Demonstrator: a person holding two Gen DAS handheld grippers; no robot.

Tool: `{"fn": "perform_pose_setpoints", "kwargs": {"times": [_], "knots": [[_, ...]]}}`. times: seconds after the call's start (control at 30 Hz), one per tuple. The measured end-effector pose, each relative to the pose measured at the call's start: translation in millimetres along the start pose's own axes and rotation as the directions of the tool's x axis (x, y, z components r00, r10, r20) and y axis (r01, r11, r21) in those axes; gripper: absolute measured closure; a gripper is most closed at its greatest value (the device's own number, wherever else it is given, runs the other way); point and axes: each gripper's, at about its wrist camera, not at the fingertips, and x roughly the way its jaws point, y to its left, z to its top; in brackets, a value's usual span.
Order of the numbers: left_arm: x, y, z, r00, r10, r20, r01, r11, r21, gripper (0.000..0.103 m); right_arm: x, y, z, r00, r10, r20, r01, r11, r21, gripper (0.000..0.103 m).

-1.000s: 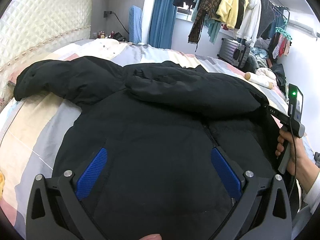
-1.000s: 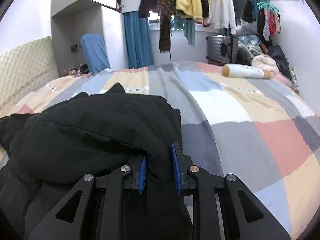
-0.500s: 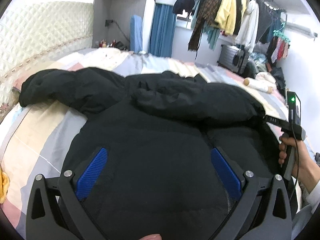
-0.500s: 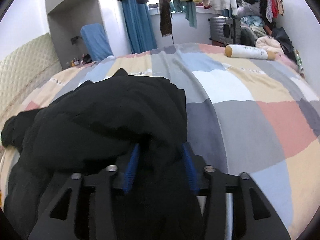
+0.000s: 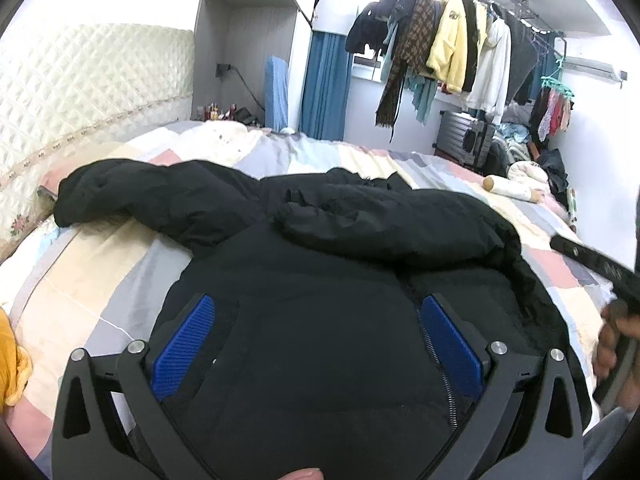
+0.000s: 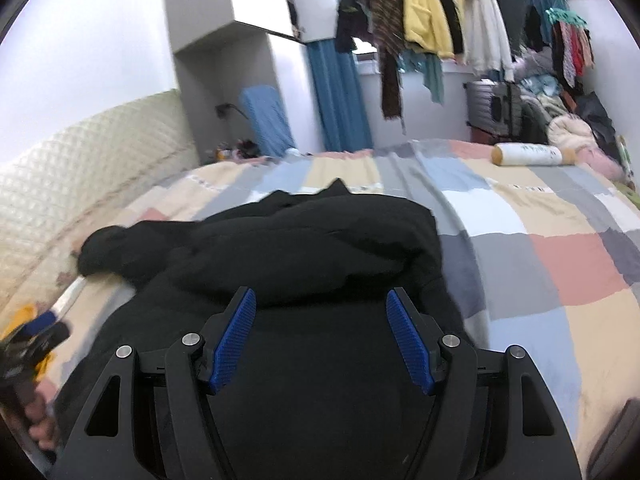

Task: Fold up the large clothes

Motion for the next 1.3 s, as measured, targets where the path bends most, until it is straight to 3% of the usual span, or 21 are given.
{"fn": "perform_pose_setpoints", "kwargs": {"times": [0.13, 0.3, 0.5, 0.6, 0.77, 0.87, 1.0, 1.13, 1.3], "knots": [[-11, -4, -3, 1.000, -0.012, 0.021, 0.012, 1.000, 0.019, 0.000, -34, 27, -14, 0.999, 0.038, 0.029, -0.037, 0.998, -0.050, 0.036], [-16, -5, -3, 0.999, -0.021, 0.028, 0.020, 0.999, 0.028, 0.000, -68, 42, -37, 0.994, 0.100, 0.053, -0.098, 0.995, -0.027, 0.032], [-15, 9, 9, 0.999, -0.026, 0.029, 0.026, 1.000, -0.015, 0.000, -81, 61, -64, 0.993, 0.113, 0.044, -0.111, 0.992, -0.054, 0.030], [-18, 23, 25, 0.999, -0.039, 0.035, 0.040, 0.998, -0.046, 0.000, -81, 63, -63, 0.993, 0.098, 0.059, -0.094, 0.993, -0.073, 0.021], [-19, 86, 66, 0.997, -0.044, 0.059, 0.055, 0.978, -0.202, 0.000, -75, 59, -64, 0.995, 0.088, 0.053, -0.085, 0.995, -0.051, 0.018], [-10, 135, 82, 0.998, -0.049, 0.044, 0.060, 0.961, -0.271, 0.000, -72, 57, -65, 0.997, 0.066, 0.046, -0.064, 0.997, -0.040, 0.008], [10, 216, 89, 1.000, 0.011, -0.011, -0.015, 0.927, -0.374, 0.000, -68, 54, -63, 0.998, 0.052, 0.044, -0.052, 0.999, -0.016, 0.005], [32, 295, 78, 0.996, 0.070, -0.052, -0.086, 0.873, -0.480, 0.000, -62, 49, -63, 0.999, 0.027, 0.023, -0.027, 1.000, 0.009, 0.002], [68, 385, 51, 0.998, 0.049, -0.035, -0.059, 0.743, -0.667, 0.001, -51, 48, -60, 1.000, -0.001, 0.004, 0.001, 0.999, 0.037, 0.001]]}}
